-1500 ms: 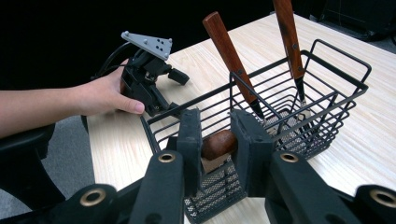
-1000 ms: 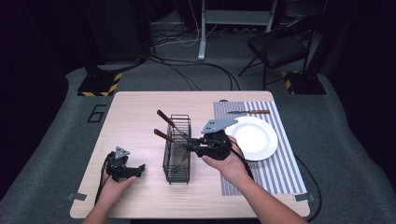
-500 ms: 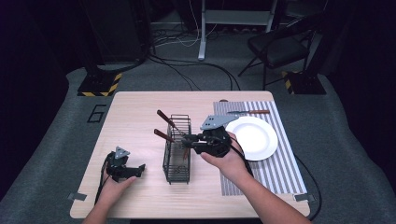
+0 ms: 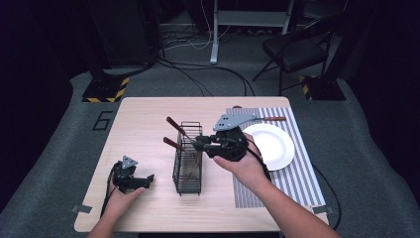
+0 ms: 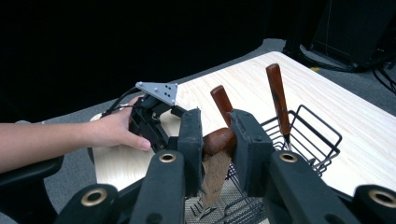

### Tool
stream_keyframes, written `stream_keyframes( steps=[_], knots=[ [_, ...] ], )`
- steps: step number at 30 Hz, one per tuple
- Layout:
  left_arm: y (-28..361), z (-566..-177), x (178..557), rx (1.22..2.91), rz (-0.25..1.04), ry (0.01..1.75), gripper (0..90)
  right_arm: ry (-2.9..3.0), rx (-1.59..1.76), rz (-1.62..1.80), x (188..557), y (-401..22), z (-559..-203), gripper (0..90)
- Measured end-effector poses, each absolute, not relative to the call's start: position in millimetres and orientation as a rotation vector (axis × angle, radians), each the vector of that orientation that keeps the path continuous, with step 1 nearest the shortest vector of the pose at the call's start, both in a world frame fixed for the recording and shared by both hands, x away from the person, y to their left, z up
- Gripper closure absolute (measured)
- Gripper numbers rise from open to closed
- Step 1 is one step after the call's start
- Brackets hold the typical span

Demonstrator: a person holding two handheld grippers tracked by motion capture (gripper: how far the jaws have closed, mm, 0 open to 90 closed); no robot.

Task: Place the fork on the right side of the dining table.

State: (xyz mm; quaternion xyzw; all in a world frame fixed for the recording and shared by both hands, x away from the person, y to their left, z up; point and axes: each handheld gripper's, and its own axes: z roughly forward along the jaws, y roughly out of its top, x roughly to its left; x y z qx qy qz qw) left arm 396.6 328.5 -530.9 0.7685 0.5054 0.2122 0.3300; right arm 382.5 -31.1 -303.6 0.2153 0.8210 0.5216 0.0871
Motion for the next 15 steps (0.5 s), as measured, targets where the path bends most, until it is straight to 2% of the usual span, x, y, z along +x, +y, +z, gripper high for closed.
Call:
stream_keyframes(
  steps=[15],
  knots=[
    [328.5, -530.9, 396.6, 2.011, 0.555, 1.321, 0.2, 2.417, 0.644, 1.592, 380.6, -39.4, -270.7, 74.1]
  ],
)
